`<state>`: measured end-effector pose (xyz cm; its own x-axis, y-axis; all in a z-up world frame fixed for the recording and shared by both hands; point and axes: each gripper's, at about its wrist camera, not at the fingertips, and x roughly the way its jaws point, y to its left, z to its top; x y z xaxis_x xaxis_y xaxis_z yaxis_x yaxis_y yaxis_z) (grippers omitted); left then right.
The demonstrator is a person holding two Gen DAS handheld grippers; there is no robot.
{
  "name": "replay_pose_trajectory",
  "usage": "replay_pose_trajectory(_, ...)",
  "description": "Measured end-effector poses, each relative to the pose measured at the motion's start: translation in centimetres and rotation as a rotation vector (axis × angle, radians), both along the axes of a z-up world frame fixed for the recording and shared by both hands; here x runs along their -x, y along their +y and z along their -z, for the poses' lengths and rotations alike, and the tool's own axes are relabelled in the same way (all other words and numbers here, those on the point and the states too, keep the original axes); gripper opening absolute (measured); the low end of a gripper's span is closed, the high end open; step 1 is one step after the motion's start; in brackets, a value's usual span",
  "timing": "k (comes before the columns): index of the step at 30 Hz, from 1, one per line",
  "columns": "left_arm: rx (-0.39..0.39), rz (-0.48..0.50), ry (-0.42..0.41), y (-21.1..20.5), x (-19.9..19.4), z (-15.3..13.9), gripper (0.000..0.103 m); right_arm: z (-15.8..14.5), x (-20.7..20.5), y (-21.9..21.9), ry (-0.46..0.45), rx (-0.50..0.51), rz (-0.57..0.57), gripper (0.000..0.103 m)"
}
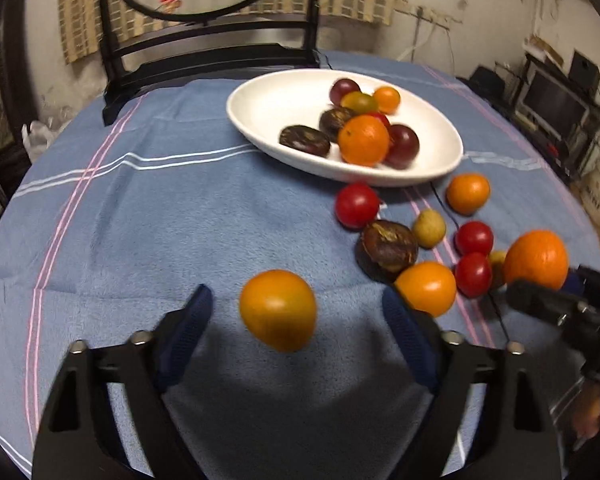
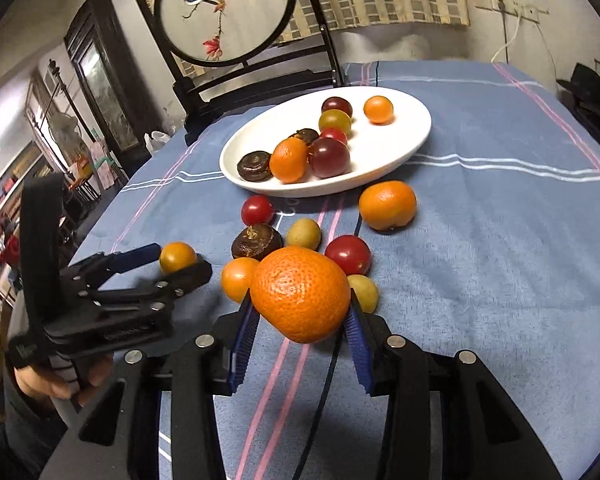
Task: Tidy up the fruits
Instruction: 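Grasp an orange with the left tool while the right tool grasps a mandarin, carry both toward the plate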
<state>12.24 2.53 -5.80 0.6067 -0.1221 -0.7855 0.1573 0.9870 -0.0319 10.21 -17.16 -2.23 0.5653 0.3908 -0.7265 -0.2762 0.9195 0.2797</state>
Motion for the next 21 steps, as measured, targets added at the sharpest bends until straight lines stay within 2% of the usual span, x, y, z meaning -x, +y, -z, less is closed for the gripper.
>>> replay_pose_trajectory(5, -0.022, -0.015, 0.009, 0.1, -0.4, 0.8, 0.037, 0.0, -0.2, 0.1, -0.005, -0.005, 0.002, 0.043)
replay_pose_trajectory(8, 0.015, -0.027, 0.019, 0.7, -0.6, 0.7, 0.037, 0.1, -0.1, 0.2, -0.006, 0.002, -0.001, 0.043)
replay_pose_trajectory(12, -0.04, -0.035, -0.015, 0.2, -0.5, 0.6, 0.037, 0.2, -0.2, 0.1, -0.023, 0.016, 0.013, 0.043)
replay_pose_trajectory(15, -0.038, -0.045, -0.017, 0.4, -0.6, 0.3, 0.037, 0.3, -0.2, -0.1, -0.021, 0.01, 0.021, 0.043)
replay_pose_trajectory(18, -0.026, -0.068, -0.074, 1.0, 0.0, -1.8, 0.037, -0.2, 0.0, -0.3, -0.049, -0.003, 0.028, 0.043)
replay_pose_trajectory(21, 0.002, -0.045, -0.105, 1.0, 0.5, -4.1, 0.037, -0.9, 0.0, -0.4, -0.037, -0.026, 0.034, 0.043)
